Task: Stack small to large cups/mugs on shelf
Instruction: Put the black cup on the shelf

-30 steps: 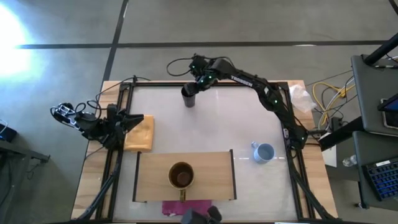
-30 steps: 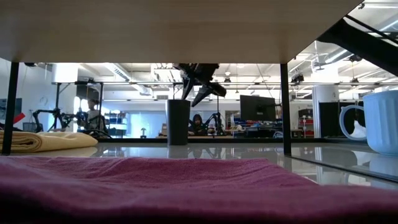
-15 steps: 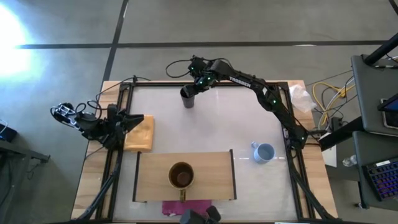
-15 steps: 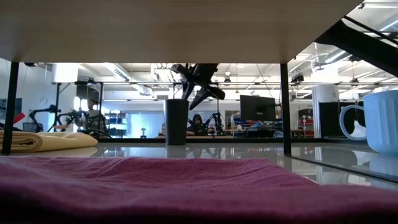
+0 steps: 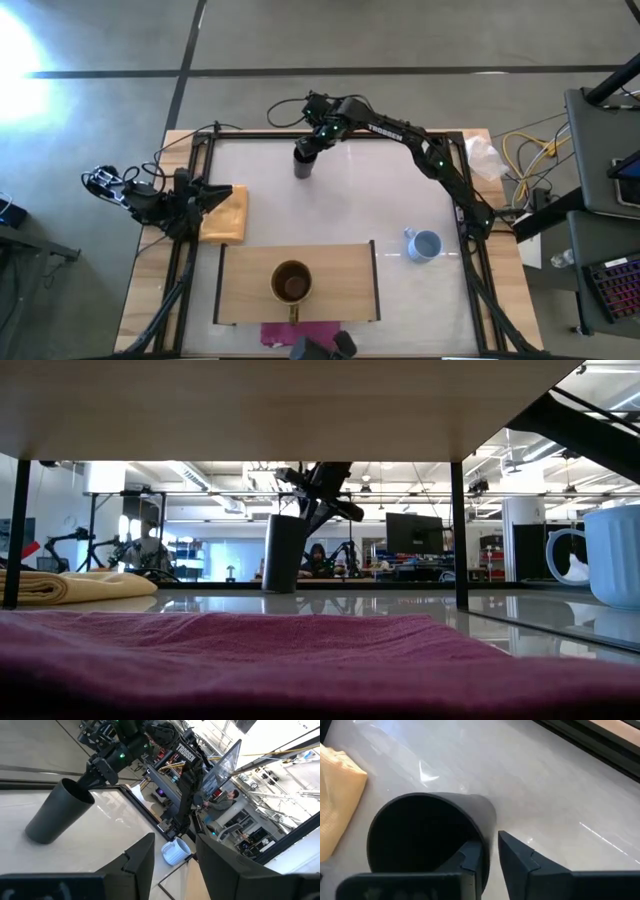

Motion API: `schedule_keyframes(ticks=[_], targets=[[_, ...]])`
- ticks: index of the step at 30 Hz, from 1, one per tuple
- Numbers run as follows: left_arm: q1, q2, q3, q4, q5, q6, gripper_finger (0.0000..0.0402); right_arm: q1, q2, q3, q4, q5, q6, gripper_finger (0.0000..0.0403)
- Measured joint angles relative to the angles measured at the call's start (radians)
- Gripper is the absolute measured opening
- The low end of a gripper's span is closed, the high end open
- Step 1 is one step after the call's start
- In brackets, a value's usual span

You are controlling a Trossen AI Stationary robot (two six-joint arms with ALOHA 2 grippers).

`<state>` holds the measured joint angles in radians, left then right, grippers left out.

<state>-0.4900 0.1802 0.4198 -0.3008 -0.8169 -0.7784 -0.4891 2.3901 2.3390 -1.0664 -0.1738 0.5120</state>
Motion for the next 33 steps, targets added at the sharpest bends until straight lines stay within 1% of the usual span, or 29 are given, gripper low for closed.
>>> schedule_keyframes(ticks=[5, 9, 12, 17, 23, 24, 28, 33], targets=[[0.0, 0.0, -0.001, 0.0, 0.0, 0.0, 0.013, 0.0, 0.0, 0.0, -0.04, -0.005, -0.022, 0.0013], [0.0, 0.0, -0.001, 0.0, 0.0, 0.0, 0.013, 0.009, -0.007, 0.004, -0.086, -0.005, -0.041, 0.001], [0.0, 0.0, -0.001, -0.002, 0.0, 0.0, 0.013, 0.032, -0.04, 0.004, -0.102, 0.005, -0.052, 0.0009], [0.0, 0.0, -0.001, -0.004, 0.0, 0.007, 0.013, 0.097, -0.148, 0.006, -0.129, 0.089, -0.098, 0.0009], [0.0, 0.0, -0.001, -0.008, 0.0, 0.008, 0.013, 0.189, -0.292, 0.006, -0.249, 0.305, -0.119, 0.0009], [0.0, 0.0, -0.001, -0.008, 0.0, 0.008, 0.013, 0.199, -0.317, 0.006, -0.268, 0.32, -0.111, 0.0009], [0.0, 0.0, -0.001, -0.019, 0.0, 0.009, 0.013, 0.244, -0.394, 0.006, -0.331, 0.326, -0.089, 0.0009], [0.0, -0.005, -0.001, -0.03, 0.0, 0.008, 0.013, 0.335, -0.461, 0.007, -0.438, 0.324, -0.08, 0.0009]])
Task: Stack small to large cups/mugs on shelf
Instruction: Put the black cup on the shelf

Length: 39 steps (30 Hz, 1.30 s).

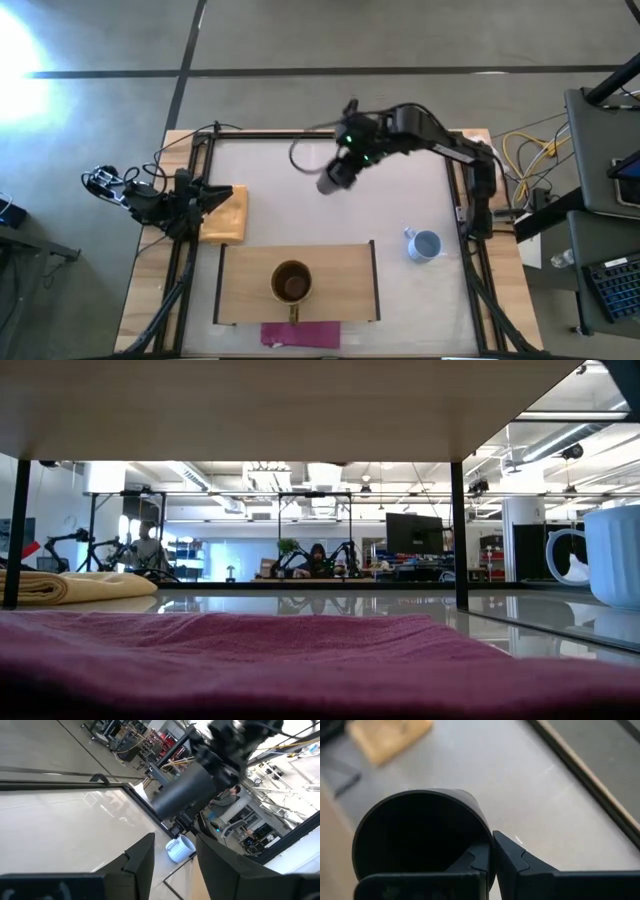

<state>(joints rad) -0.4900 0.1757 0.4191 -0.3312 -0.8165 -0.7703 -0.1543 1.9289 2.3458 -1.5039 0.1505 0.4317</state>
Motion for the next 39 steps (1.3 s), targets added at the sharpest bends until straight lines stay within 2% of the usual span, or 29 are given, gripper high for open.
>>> schedule_keyframes(ticks=[3, 9, 13, 19, 22, 26, 31, 39], targets=[[0.0, -0.002, 0.0, -0.004, 0.001, 0.001, 0.013, 0.072, -0.012, 0.0, -0.074, 0.001, -0.04, 0.0009], [0.0, -0.008, 0.0, -0.005, 0.004, 0.022, 0.013, 0.225, -0.027, 0.005, -0.032, -0.005, -0.033, 0.0009], [0.0, -0.014, 0.0, -0.01, 0.012, 0.022, 0.013, 0.285, -0.028, 0.004, -0.035, 0.018, 0.03, 0.0009], [0.0, -0.016, 0.0, -0.01, 0.051, 0.023, 0.013, 0.324, -0.028, 0.003, -0.019, 0.138, 0.116, 0.0009], [0.0, -0.013, 0.0, -0.01, 0.074, 0.021, 0.013, 0.322, -0.028, 0.003, 0.01, 0.149, 0.131, 0.0009], [0.0, -0.013, 0.0, -0.01, 0.103, 0.02, 0.013, 0.322, -0.028, 0.003, 0.019, 0.141, 0.139, 0.0009], [0.0, -0.013, -0.001, -0.013, 0.106, 0.02, 0.013, 0.342, -0.038, 0.004, -0.02, 0.068, 0.183, 0.0009], [0.0, -0.015, -0.014, -0.03, 0.111, 0.019, 0.013, 0.435, -0.09, 0.01, -0.067, 0.059, 0.35, 0.0009]])
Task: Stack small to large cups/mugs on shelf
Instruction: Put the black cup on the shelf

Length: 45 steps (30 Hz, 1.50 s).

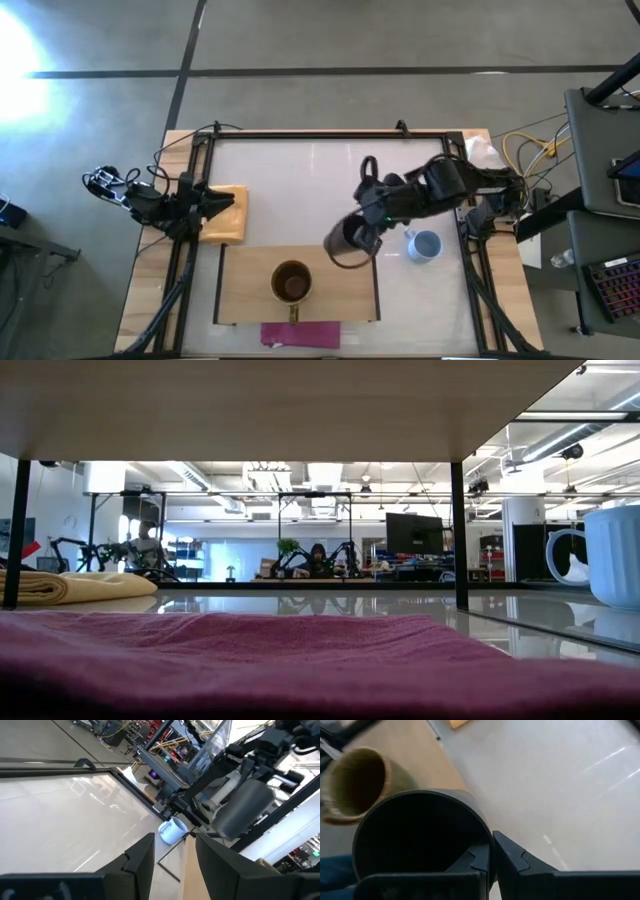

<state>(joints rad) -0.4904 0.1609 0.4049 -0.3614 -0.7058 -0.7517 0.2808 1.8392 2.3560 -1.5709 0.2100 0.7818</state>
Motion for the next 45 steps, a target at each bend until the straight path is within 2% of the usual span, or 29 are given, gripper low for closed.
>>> schedule_keyframes(ticks=[16, 23, 26, 28, 30, 32, 36, 40, 45], targets=[[0.0, 0.002, -0.001, -0.015, 0.021, -0.029, 0.013, 0.197, 0.005, 0.0, 0.0, -0.06, 0.367, 0.0009], [0.0, 0.015, 0.003, -0.013, 0.027, -0.055, 0.013, 0.2, 0.054, -0.004, 0.0, -0.08, 0.384, 0.0009], [-0.001, 0.033, 0.015, 0.034, 0.078, -0.031, 0.013, 0.198, 0.077, -0.006, 0.0, -0.084, 0.364, 0.0009], [-0.001, 0.053, 0.044, 0.121, 0.126, 0.015, 0.013, 0.198, 0.088, -0.006, 0.0, -0.089, 0.355, 0.0009], [-0.002, 0.085, 0.101, 0.245, 0.182, 0.102, 0.013, 0.198, 0.092, -0.006, 0.0, -0.09, 0.354, 0.0009], [-0.002, 0.135, 0.189, 0.284, 0.229, 0.187, 0.013, 0.198, 0.095, -0.006, 0.0, -0.09, 0.353, 0.0009], [-0.001, 0.323, 0.397, 0.109, 0.255, 0.256, 0.013, 0.198, 0.096, -0.006, 0.0, -0.083, 0.342, 0.0009], [-0.001, 0.55, 0.593, -0.076, 0.327, 0.332, 0.013, 0.198, 0.096, -0.006, 0.0, -0.07, 0.291, 0.0009], [0.0, 0.793, 0.801, -0.155, 0.405, 0.463, 0.013, 0.196, 0.096, -0.006, 0.0, -0.035, 0.197, 0.0009]])
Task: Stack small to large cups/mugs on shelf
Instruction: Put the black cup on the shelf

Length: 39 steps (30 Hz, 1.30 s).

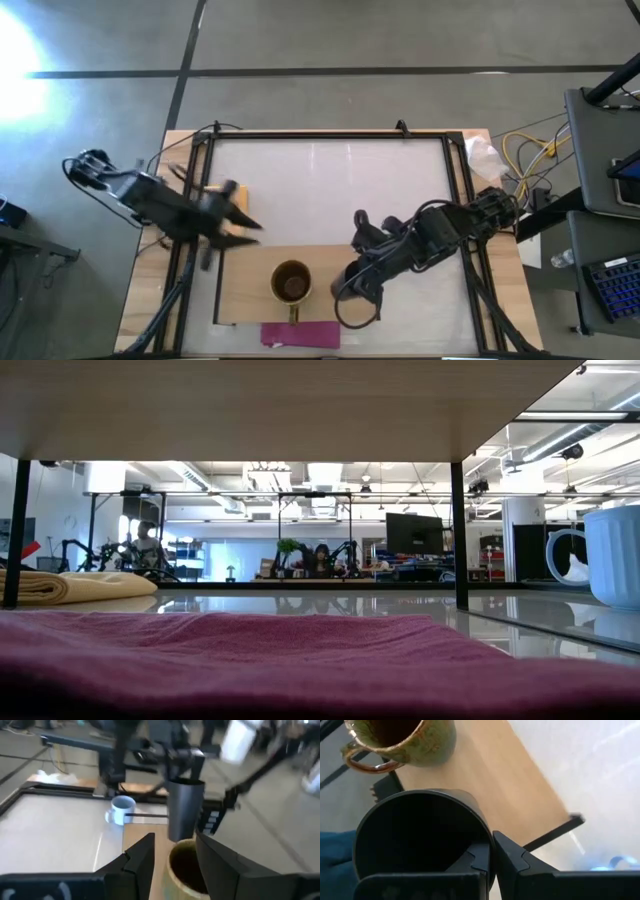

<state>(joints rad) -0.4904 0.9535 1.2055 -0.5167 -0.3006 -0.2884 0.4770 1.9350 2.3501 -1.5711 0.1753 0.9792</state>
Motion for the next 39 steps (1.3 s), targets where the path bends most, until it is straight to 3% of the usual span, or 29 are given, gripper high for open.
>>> schedule_keyframes(ticks=[9, 20, 30, 39], targets=[[0.005, 0.305, 0.272, 0.007, 0.111, 0.112, 0.013, -0.004, -0.012, 0.0, 0.0, 0.064, -0.093, 0.0009], [0.005, 0.567, 0.41, -0.007, 0.146, 0.112, 0.013, -0.002, -0.024, 0.0, 0.0, 0.06, -0.161, 0.0008], [0.028, 0.685, 0.448, 0.003, 0.173, 0.084, 0.013, -0.002, -0.036, 0.0, 0.0, 0.061, -0.179, 0.0009], [0.077, 0.707, 0.447, 0.036, 0.181, 0.056, 0.013, -0.002, -0.036, 0.0, -0.005, 0.053, -0.199, 0.0008]])
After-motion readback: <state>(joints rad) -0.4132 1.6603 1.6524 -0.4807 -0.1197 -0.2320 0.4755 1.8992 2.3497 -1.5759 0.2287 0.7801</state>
